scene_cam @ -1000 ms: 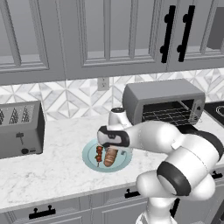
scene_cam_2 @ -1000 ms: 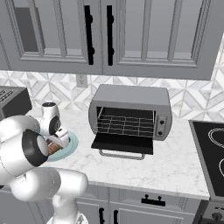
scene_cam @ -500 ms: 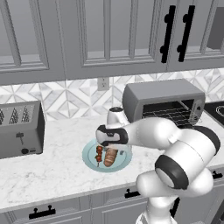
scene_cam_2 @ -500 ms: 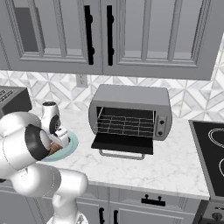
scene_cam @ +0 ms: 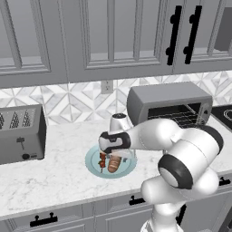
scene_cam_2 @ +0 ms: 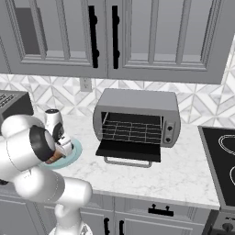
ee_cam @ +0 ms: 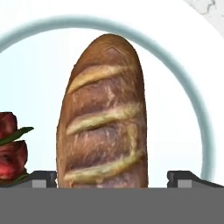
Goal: Pick up the kebab skewer and baguette bread, and place them inside the toaster oven. Close the toaster oven door and start by setting the timer.
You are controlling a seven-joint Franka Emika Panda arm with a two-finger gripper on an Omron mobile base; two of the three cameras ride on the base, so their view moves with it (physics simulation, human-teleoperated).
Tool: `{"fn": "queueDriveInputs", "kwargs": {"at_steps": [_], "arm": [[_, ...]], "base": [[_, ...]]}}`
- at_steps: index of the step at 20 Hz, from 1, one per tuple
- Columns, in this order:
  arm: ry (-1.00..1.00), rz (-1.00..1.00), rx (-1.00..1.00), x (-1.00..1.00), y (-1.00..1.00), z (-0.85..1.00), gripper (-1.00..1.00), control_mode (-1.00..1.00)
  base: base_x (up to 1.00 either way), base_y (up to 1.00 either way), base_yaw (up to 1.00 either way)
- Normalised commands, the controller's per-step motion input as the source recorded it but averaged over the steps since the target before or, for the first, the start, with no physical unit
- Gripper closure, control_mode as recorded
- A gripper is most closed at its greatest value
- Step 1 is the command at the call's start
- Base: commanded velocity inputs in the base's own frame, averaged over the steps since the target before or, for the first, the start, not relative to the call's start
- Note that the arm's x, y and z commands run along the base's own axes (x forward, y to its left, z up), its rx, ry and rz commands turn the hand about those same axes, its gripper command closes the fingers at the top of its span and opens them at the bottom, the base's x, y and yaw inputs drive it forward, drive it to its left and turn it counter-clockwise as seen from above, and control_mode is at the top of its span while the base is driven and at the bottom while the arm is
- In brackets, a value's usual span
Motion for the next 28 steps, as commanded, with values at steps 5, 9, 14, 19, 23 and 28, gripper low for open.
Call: {"fn": "queueDriveInputs", "kwargs": {"at_steps": [5,9,14,19,23,28], "arm": [[0.00,0.00,0.00,0.00,0.01,-0.16,-1.00,-1.00],[0.00,0.00,0.00,0.00,0.00,-0.05,-1.00,-1.00],[0.00,0.00,0.00,0.00,0.00,0.00,1.00,-1.00],[-0.03,-0.02,0.00,-0.13,0.00,0.19,1.00,-1.00],[-0.03,-0.14,0.00,-0.21,-0.12,0.70,1.00,-1.00],[0.00,-0.13,0.01,-0.25,-0.30,0.89,1.00,-1.00]], "base": [[0.00,0.00,0.00],[0.00,0.00,0.00],[0.00,0.00,0.00],[0.00,0.00,0.00],[0.00,0.00,0.00],[0.00,0.00,0.00]]}}
